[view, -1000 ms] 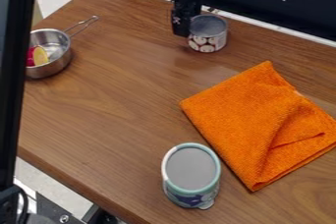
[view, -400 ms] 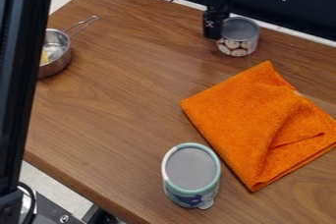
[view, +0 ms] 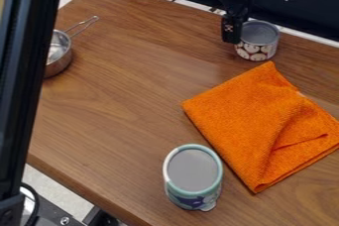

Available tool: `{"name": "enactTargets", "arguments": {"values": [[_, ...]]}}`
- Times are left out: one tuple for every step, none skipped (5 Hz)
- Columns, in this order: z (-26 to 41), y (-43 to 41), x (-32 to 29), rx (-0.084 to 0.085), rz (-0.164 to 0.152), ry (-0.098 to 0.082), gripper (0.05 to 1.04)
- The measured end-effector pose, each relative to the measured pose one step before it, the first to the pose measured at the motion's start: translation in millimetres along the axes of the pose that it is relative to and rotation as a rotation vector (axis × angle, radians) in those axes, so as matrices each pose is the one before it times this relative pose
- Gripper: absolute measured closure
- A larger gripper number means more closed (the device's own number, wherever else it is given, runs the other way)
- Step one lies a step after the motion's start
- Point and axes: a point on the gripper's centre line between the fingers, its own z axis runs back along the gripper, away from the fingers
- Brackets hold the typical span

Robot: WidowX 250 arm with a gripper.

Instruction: Moved the small can above the orange cloth

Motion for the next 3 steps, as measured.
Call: {"name": "enactTargets", "arguments": {"values": [[-0.18, -0.49, -12.97, -0.0172, -0.0007, 0.025, 0.086], [-7.41, 4.65, -4.6, 0.0003, 0.0119, 0.0086, 0.086], [10.75, -1.36, -2.87, -0.0048, 0.0084, 0.0527, 0.086]]}}
